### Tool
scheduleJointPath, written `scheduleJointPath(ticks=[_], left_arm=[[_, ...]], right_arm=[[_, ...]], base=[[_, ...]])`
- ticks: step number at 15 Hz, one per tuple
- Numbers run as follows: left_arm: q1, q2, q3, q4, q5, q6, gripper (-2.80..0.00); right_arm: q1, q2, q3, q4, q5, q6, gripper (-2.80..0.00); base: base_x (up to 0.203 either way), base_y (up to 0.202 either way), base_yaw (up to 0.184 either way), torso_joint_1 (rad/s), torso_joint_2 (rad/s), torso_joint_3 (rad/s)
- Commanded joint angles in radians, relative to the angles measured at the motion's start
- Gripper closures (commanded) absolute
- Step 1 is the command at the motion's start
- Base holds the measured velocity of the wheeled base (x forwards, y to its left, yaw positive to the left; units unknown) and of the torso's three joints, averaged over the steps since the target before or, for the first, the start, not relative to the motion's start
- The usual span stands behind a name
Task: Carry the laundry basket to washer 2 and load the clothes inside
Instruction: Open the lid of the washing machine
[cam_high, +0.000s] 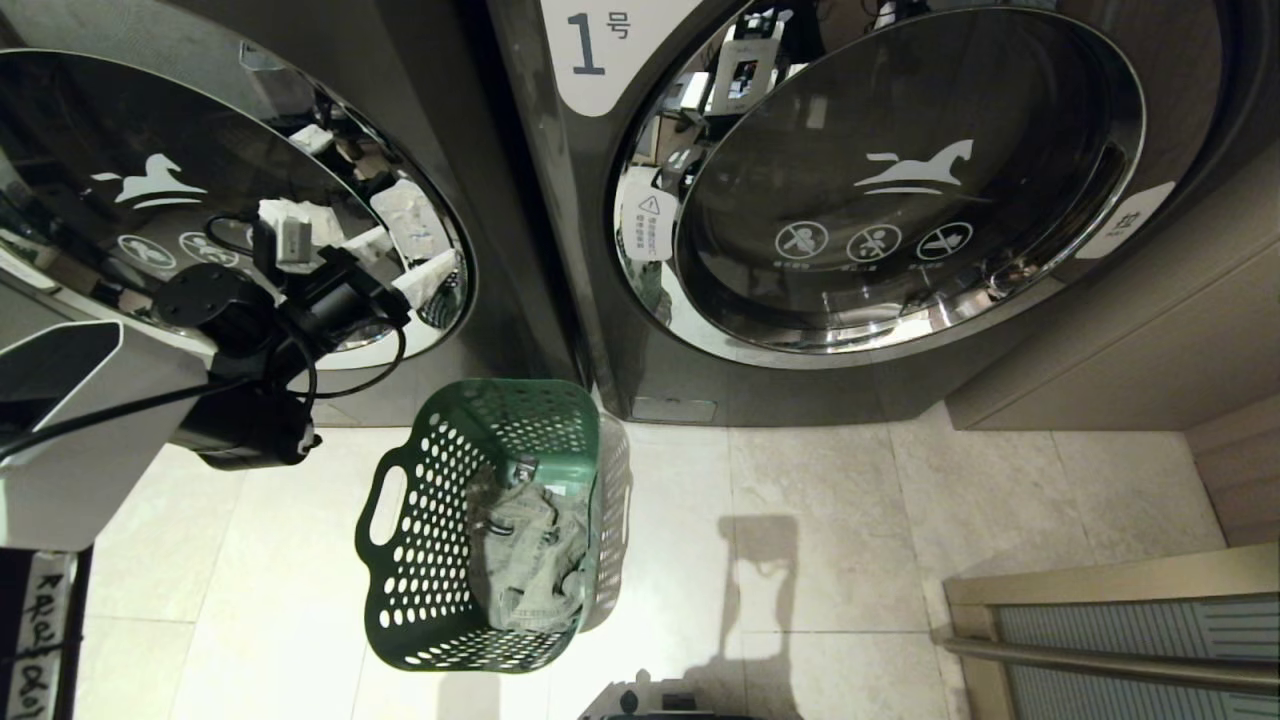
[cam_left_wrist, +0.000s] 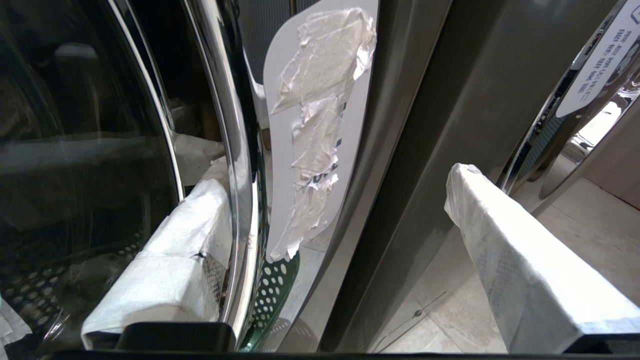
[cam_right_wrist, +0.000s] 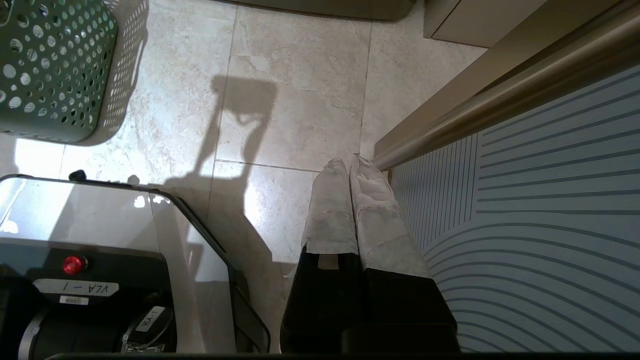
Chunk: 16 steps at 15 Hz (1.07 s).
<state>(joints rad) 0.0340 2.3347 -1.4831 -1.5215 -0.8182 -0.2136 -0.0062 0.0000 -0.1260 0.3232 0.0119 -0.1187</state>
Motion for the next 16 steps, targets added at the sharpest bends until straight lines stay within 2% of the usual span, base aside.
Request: scheduleJointPath(ticks=[1,3,10,16], left_arm=[[0.001,-0.018,0.025,-0.008,-0.023,-0.001,-2.8],[0.004,-0.029,0.052,-0.008,-0.035,-0.001,-2.8],[0.012,-0.016,0.053,-0.008,-0.153,-0.001,-2.8],[-0.008,0.018,0.053,-0.008,-0.185,0.0,-2.8]], right_arm=[[0.0,0.002,0.0,0.002,0.0,-0.001,0.0],[0.0,0.002,0.0,0.002,0.0,-0.001,0.0],[0.0,0.002,0.0,0.002,0.0,-0.001,0.0],[0.0,0.002,0.0,0.002,0.0,-0.001,0.0]], base=[[0.0,0.0,0.0,0.0,0.0,0.0],[0.0,0.0,0.0,0.0,0.0,0.0],[0.0,0.0,0.0,0.0,0.0,0.0],[0.0,0.0,0.0,0.0,0.0,0.0]])
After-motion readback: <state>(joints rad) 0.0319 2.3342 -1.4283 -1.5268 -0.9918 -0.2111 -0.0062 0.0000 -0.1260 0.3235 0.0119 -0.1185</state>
